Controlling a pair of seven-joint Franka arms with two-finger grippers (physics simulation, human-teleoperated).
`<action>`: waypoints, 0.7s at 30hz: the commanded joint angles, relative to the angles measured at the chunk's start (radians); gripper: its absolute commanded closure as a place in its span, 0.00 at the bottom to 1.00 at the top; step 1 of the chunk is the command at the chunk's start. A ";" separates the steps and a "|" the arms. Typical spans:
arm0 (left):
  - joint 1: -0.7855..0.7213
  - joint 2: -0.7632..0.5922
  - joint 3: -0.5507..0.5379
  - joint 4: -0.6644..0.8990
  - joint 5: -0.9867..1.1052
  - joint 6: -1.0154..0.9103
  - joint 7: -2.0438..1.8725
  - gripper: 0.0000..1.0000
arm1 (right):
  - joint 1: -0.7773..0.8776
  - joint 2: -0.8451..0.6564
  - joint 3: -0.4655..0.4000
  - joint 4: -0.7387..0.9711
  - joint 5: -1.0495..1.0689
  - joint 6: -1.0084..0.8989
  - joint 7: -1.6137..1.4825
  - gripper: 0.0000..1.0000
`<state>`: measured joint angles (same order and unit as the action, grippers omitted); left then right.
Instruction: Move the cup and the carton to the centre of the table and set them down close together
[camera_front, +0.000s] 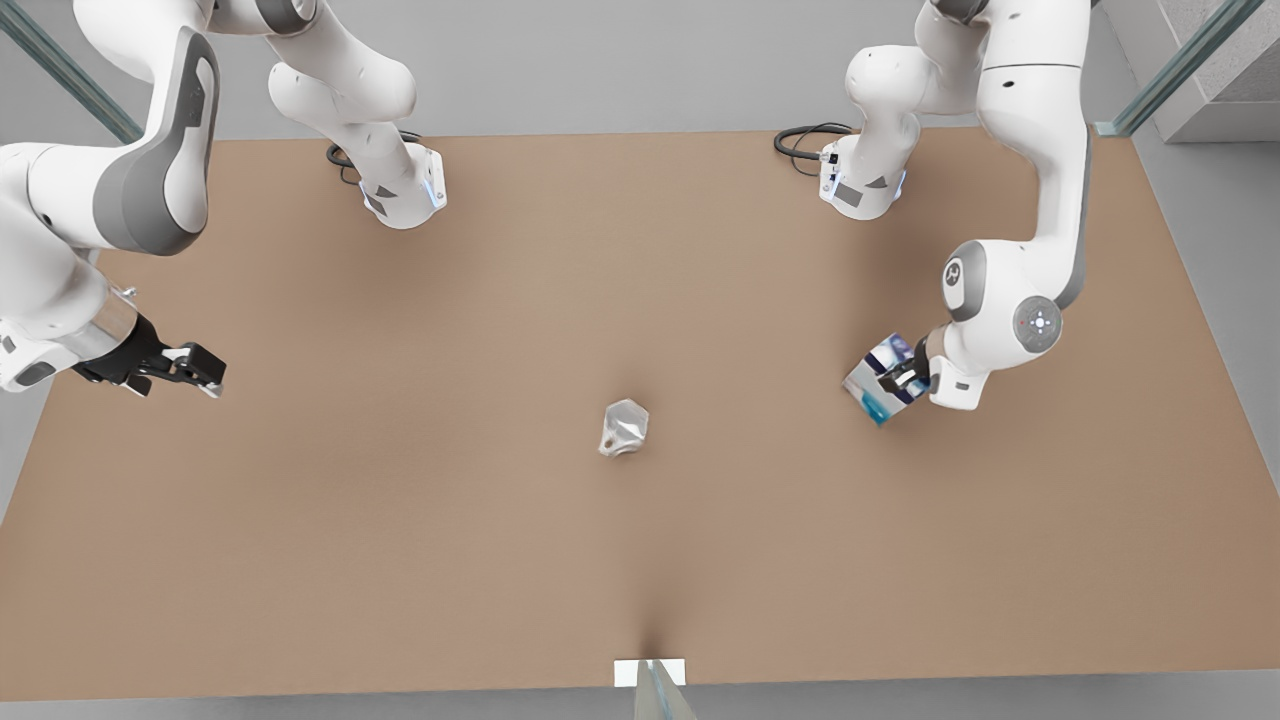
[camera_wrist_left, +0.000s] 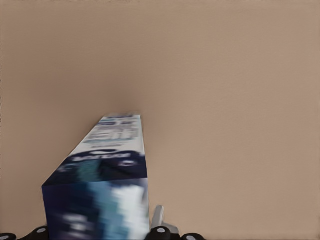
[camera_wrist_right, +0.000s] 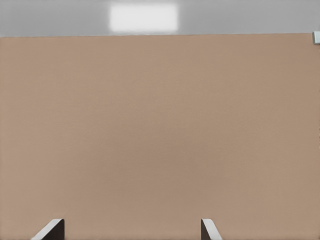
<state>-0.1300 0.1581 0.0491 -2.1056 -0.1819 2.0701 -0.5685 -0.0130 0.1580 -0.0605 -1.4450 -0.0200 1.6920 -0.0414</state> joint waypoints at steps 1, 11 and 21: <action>0.000 -0.002 0.001 0.004 -0.010 -0.002 0.001 0.46 | 0.001 0.000 0.001 0.000 0.000 0.000 0.000 0.00; -0.158 -0.022 -0.285 0.150 -0.007 -0.035 -0.453 0.45 | -0.001 0.003 0.001 0.002 0.002 0.002 0.002 0.00; -0.304 0.284 -0.451 0.492 0.062 0.016 -0.847 0.45 | -0.002 0.031 0.001 0.040 0.002 0.000 0.008 0.00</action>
<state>-0.4343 0.4514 -0.4019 -1.6053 -0.1373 2.0865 -1.4161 -0.0152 0.1887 -0.0598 -1.4039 -0.0184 1.6920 -0.0337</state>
